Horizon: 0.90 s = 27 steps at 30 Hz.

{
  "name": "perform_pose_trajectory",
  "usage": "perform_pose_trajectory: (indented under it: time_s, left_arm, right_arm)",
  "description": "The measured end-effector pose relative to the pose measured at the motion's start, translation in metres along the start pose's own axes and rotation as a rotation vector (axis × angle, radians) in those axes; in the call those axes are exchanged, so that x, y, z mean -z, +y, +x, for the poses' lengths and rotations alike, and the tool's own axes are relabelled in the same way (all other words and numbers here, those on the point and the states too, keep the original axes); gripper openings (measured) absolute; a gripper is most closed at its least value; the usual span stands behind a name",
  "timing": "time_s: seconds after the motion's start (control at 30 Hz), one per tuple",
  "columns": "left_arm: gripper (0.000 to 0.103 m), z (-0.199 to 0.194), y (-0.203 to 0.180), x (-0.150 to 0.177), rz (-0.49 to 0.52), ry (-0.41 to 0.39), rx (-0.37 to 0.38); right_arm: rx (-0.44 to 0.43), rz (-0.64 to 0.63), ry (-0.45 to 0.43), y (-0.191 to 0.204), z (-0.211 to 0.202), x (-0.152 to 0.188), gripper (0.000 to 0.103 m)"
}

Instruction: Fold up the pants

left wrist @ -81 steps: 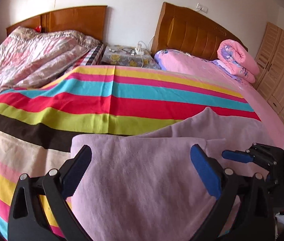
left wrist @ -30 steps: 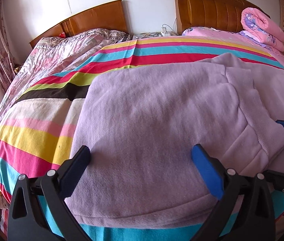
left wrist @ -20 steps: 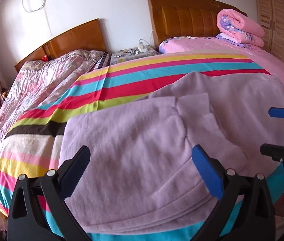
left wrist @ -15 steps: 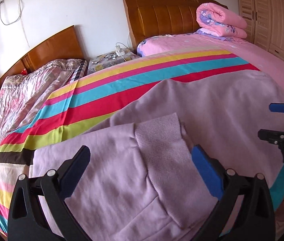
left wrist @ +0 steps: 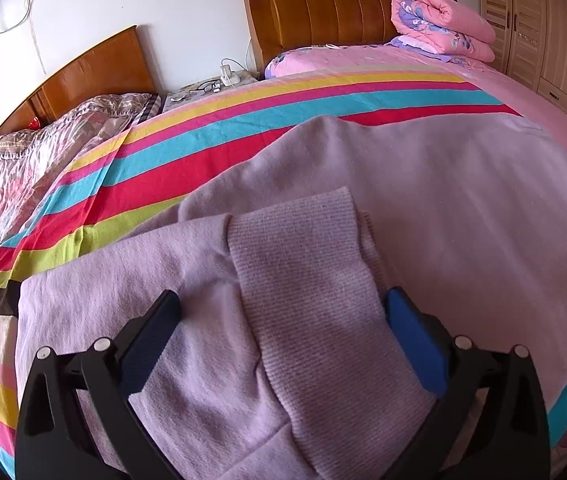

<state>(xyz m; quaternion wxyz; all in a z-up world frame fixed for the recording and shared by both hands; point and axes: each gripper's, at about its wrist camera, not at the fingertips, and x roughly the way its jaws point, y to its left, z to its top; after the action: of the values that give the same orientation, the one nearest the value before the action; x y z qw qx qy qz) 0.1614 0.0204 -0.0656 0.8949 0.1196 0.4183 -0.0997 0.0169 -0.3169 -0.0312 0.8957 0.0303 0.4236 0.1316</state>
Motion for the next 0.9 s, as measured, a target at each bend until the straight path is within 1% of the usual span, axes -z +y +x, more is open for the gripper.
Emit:
perform_pose_trajectory:
  time_s: [0.07, 0.1, 0.17, 0.23, 0.3, 0.33, 0.43, 0.47, 0.57, 0.67, 0.7, 0.77, 0.8, 0.87, 0.9]
  left_arm:
    - [0.102, 0.0, 0.0, 0.002, -0.006, -0.002, 0.001]
    - [0.102, -0.002, -0.001, 0.003, -0.008, -0.003, 0.0]
    - [0.102, -0.001, 0.0, 0.004, -0.012, -0.005, 0.001]
    - [0.102, -0.002, 0.0, 0.004, -0.015, -0.004, 0.002]
    - [0.102, -0.002, 0.001, 0.004, -0.017, -0.004, 0.003]
    - [0.102, -0.002, 0.001, 0.005, -0.017, -0.004, 0.003]
    - [0.102, -0.002, 0.001, 0.005, -0.016, -0.006, 0.0]
    - [0.102, -0.002, 0.001, 0.005, -0.017, -0.007, 0.001]
    - [0.102, -0.002, 0.001, 0.005, -0.02, -0.006, 0.005]
    - [0.102, -0.002, 0.002, 0.005, -0.024, -0.006, 0.01]
    - [0.102, -0.002, 0.003, 0.005, -0.025, -0.007, 0.011]
    - [0.102, -0.002, 0.003, 0.005, -0.027, -0.006, 0.014]
    - [0.102, -0.002, 0.003, 0.005, -0.028, -0.006, 0.014]
    - [0.102, -0.002, 0.004, 0.006, -0.027, -0.007, 0.015]
    - [0.102, -0.002, 0.004, 0.006, -0.028, -0.007, 0.015]
  right_arm:
    - [-0.038, 0.097, -0.062, -0.021, -0.025, 0.007, 0.087]
    - [-0.048, 0.167, -0.085, -0.036, -0.035, 0.011, 0.087]
    - [-0.055, 0.322, -0.103, -0.069, -0.046, 0.02, 0.087]
    - [-0.085, 0.451, -0.105, -0.096, -0.047, 0.029, 0.087]
    - [-0.126, 0.51, -0.108, -0.11, -0.039, 0.03, 0.086]
    - [-0.125, 0.536, -0.096, -0.114, -0.033, 0.029, 0.084]
    - [-0.145, 0.556, -0.096, -0.121, -0.02, 0.019, 0.083]
    - [-0.138, 0.568, -0.092, -0.124, -0.015, 0.016, 0.081]
    - [-0.117, 0.583, -0.089, -0.126, -0.008, 0.005, 0.082]
    - [-0.11, 0.555, -0.036, -0.115, -0.006, 0.002, 0.08]
    - [-0.107, 0.54, -0.013, -0.111, -0.008, 0.005, 0.078]
    - [-0.15, 0.534, 0.024, -0.1, -0.01, 0.009, 0.075]
    - [-0.154, 0.528, 0.03, -0.095, -0.01, 0.01, 0.075]
    - [-0.112, 0.526, 0.012, -0.095, -0.008, 0.006, 0.075]
    - [-0.106, 0.568, -0.006, -0.101, -0.006, 0.003, 0.074]
